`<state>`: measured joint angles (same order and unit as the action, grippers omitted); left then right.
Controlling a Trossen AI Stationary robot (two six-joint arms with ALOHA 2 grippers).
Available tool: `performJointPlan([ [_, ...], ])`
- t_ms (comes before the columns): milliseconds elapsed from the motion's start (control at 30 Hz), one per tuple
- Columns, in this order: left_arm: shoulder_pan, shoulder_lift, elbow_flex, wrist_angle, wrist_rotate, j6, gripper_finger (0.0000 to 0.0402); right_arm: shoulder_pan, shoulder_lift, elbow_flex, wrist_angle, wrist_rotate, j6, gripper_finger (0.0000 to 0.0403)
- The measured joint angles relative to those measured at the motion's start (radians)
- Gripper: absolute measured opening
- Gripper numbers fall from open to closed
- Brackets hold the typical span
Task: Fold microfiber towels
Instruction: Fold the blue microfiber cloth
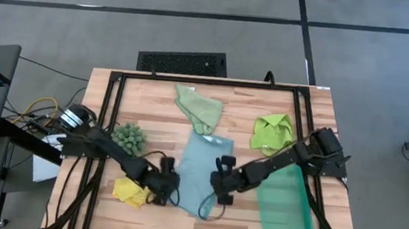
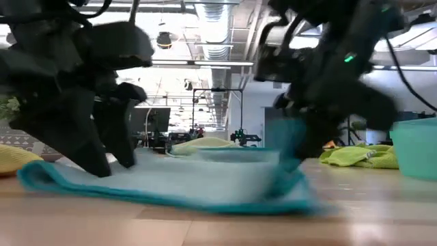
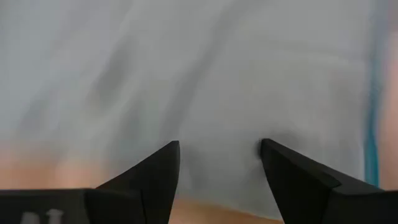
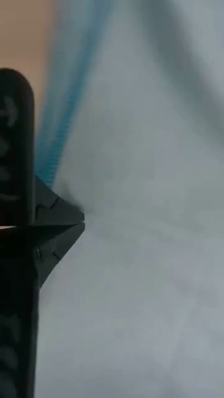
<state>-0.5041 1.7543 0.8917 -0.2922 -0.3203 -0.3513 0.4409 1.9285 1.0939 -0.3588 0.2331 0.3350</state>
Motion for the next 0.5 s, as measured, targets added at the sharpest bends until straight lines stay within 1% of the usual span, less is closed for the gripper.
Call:
performJointPlan([
  [100, 0.025, -0.07, -0.005, -0.103, -0.054, 0.0, 0.0219, 0.055, 0.002, 0.006, 0.025, -0.027, 0.074, 0.0024],
  [200, 0.04, -0.132, -0.002, -0.127, -0.088, -0.029, 0.0219, 0.096, 0.009, 0.032, 0.012, -0.011, 0.079, 0.0029],
  [267, 0.041, -0.149, -0.002, -0.108, -0.085, -0.043, 0.0219, 0.113, 0.012, 0.062, 0.005, 0.006, 0.059, 0.0026],
  [367, 0.015, -0.153, -0.001, -0.027, -0.083, -0.051, 0.0219, 0.122, 0.01, 0.105, 0.018, 0.01, 0.013, 0.0017],
  [500, -0.042, -0.121, -0.001, 0.052, -0.077, -0.078, 0.0219, 0.094, 0.01, 0.116, 0.013, 0.025, -0.047, 0.0013],
])
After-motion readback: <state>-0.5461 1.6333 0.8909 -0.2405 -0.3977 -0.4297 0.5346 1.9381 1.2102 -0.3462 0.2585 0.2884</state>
